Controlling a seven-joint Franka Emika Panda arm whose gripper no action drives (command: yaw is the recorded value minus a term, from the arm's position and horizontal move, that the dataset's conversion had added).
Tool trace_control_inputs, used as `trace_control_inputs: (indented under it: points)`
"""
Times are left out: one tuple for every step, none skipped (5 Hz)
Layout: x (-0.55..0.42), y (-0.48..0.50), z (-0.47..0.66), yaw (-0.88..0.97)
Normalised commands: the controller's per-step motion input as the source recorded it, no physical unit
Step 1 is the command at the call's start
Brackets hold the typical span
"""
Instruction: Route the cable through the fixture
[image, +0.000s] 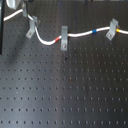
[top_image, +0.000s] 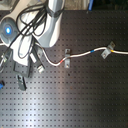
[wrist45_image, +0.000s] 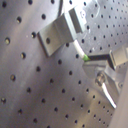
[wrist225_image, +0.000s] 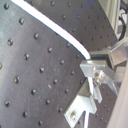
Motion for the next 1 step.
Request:
trace_control_inputs:
  points:
    - [-0.001,-0.006,0.00,-0.05]
